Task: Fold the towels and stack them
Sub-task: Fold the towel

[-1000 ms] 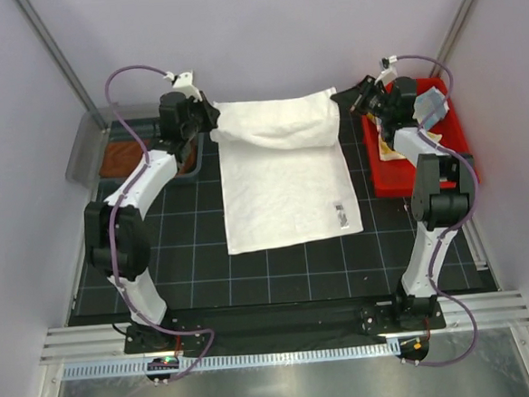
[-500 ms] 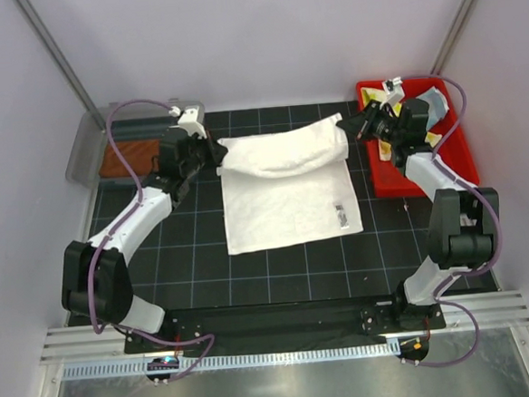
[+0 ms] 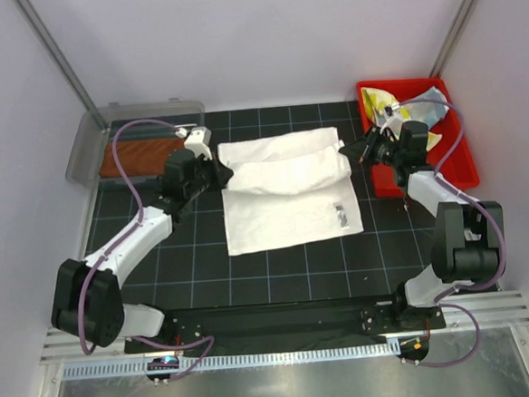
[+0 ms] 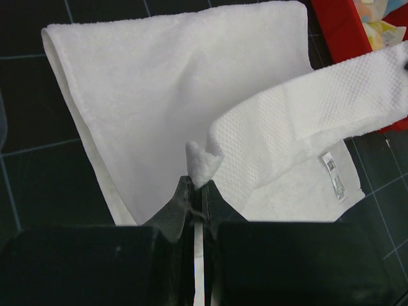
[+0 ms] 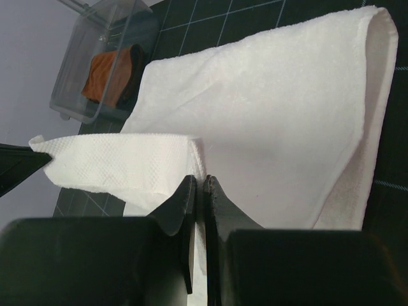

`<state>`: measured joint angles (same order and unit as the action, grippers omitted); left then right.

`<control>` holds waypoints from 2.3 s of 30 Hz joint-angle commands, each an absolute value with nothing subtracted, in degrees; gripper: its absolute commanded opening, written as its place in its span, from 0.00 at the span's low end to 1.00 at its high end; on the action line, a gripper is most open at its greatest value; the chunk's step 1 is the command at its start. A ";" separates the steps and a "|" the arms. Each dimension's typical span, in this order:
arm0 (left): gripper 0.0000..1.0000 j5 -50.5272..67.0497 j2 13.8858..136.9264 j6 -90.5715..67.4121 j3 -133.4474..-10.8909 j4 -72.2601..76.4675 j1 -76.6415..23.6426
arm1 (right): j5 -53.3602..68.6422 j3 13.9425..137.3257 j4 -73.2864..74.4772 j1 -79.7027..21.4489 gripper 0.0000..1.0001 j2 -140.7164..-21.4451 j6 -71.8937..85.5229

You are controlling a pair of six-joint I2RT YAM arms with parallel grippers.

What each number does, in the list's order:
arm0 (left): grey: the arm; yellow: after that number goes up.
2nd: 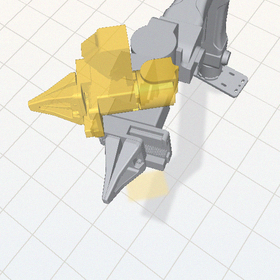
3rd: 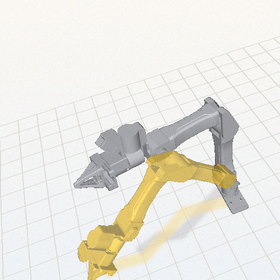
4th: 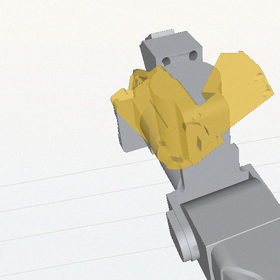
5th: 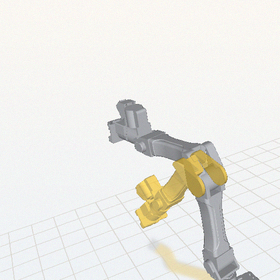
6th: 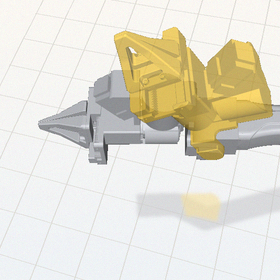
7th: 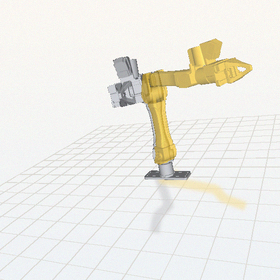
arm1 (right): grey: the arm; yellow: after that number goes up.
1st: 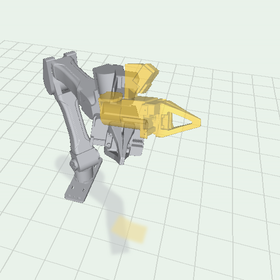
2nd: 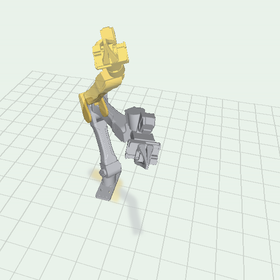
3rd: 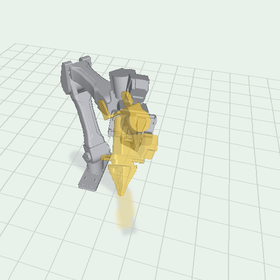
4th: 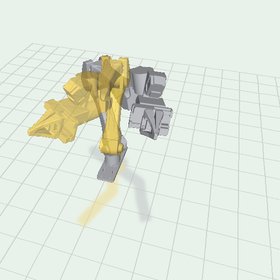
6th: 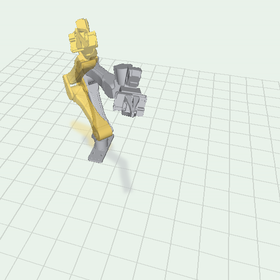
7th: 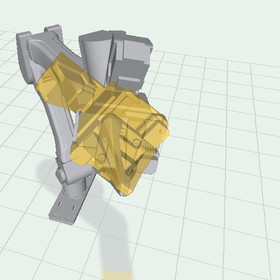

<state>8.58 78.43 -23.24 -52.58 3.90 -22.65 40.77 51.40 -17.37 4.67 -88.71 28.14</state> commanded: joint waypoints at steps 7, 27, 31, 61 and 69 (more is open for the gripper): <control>0.01 5.18 72.86 -25.93 -46.67 4.04 -24.96 | 39.03 44.21 -19.95 5.36 0.01 -81.04 27.25; 0.15 -2.63 73.04 -28.48 -40.61 2.02 -30.23 | 36.21 35.60 -18.72 5.45 0.10 -77.70 27.16; 0.01 -4.30 73.04 -27.95 -40.43 1.85 -30.41 | 35.95 33.23 -19.94 5.45 0.09 -76.47 26.81; 0.49 -7.83 59.26 -33.13 -29.10 -2.55 -37.79 | 19.86 22.24 -1.41 5.54 0.38 -56.19 28.83; 0.57 -5.18 50.45 -36.38 -24.61 -3.95 -37.97 | 14.94 25.91 5.63 5.45 0.48 -49.92 32.25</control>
<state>-5.85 52.27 -34.57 -25.10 -3.60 -37.76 18.35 22.09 3.57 5.37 -50.54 30.59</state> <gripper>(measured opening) 0.552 0.470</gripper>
